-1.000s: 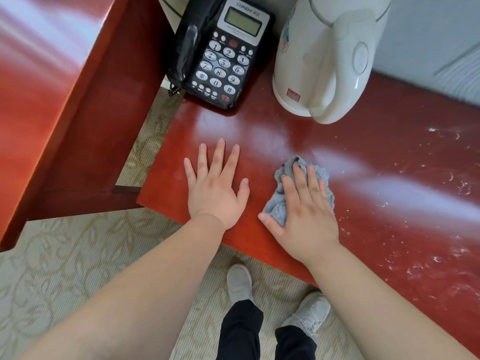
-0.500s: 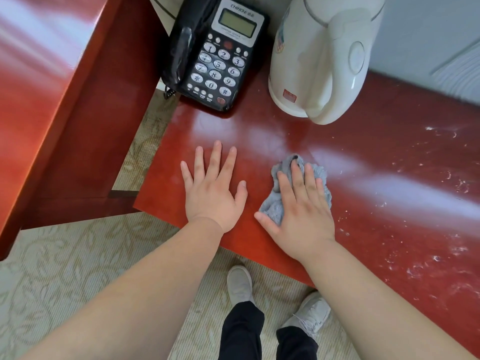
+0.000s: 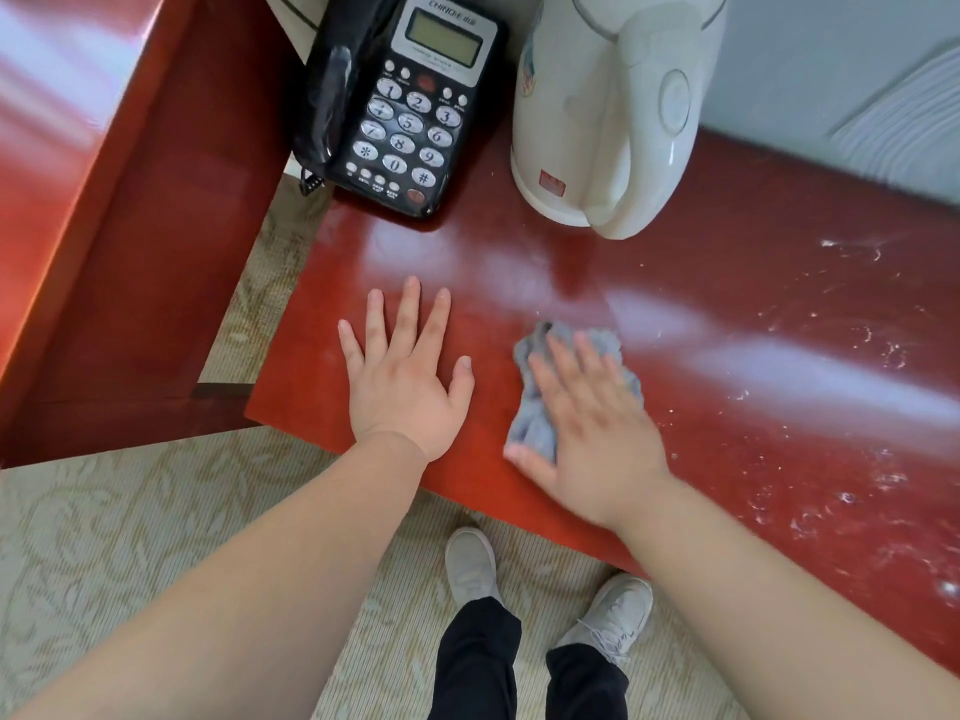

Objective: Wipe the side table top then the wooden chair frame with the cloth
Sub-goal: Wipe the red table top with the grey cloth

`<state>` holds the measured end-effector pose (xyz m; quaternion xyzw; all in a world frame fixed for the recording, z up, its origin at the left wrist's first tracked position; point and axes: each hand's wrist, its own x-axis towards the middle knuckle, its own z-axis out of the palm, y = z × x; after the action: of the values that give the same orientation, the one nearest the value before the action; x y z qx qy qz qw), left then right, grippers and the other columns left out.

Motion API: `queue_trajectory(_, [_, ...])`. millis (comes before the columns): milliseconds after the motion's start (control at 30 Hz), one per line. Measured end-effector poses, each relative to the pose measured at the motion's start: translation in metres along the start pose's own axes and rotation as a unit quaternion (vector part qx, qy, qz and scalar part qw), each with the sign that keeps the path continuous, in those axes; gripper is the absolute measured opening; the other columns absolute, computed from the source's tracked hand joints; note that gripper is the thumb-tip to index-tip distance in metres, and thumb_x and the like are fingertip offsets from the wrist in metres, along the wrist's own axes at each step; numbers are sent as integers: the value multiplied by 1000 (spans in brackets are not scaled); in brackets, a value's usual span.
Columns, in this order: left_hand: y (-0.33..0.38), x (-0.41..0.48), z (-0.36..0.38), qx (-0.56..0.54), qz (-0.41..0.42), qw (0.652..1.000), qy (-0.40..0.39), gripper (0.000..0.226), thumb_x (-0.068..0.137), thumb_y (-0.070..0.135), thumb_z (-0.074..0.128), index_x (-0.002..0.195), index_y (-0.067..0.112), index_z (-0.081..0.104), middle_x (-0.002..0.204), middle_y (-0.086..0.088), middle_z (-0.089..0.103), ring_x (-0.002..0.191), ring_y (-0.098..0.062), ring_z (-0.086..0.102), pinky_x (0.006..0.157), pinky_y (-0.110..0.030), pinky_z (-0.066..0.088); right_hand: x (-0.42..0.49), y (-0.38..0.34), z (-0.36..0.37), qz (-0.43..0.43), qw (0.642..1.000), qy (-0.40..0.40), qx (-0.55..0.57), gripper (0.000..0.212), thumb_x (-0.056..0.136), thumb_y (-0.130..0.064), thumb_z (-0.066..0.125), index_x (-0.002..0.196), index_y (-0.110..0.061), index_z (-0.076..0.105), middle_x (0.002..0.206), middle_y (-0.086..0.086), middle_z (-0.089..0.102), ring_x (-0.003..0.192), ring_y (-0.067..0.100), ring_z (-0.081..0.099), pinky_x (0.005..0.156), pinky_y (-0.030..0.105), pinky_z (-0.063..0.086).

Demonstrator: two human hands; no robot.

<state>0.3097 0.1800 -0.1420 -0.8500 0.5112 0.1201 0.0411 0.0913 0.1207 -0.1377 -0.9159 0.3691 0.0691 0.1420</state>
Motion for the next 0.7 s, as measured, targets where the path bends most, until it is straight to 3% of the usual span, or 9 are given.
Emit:
queue_trajectory(167, [0,-1,2,2,-2,1000,2,74,99,60,28,167,38,8,177,4,3,162,-34,-4,128,-63,1,63,13,-16,103,994,23,-3,94,94,-77,31,164,-15,22,172,11,13,160,31,-1,129,51,5])
queue_trajectory(433, [0,0,1,11,2,1000,5,73,100,59,27,167,36,10,177,2,4,162,-35,-2,127,-64,5,-33,-25,11,-81,996,-30,-5,90,98,-72,37,164,-14,20,173,6,9,160,26,-5,128,50,14])
queue_trajectory(700, [-1,-1,2,3,0,1000,4,73,100,60,27,167,37,10,177,3,3,162,-33,-4,127,-63,2,107,-2,-22,-10,1000,-2,3,95,94,-76,21,166,-15,11,174,10,5,160,28,-4,129,45,-4])
